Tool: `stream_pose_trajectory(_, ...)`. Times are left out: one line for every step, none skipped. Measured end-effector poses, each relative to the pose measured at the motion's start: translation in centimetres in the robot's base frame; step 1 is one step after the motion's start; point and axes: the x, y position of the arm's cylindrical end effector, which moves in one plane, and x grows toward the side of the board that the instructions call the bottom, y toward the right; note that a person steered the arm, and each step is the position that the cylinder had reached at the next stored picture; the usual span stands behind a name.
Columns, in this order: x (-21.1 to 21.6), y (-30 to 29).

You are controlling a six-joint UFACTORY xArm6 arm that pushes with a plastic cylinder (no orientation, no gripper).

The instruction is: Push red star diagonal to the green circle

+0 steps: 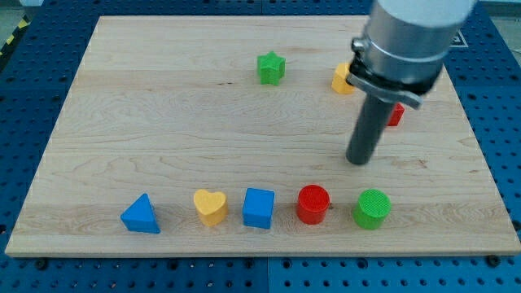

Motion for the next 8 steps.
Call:
stream_pose_trajectory(-5.8,-0.9)
stream_pose_trajectory(-8.0,0.7)
stream_pose_trajectory(-8.2,5.0)
stream_pose_trajectory(-8.4,6.1)
stream_pose_trajectory(-8.3,6.7)
stream_pose_trajectory(-8.3,8.0)
stream_pose_trajectory(-8.0,8.3)
stream_pose_trajectory(-5.6,8.3)
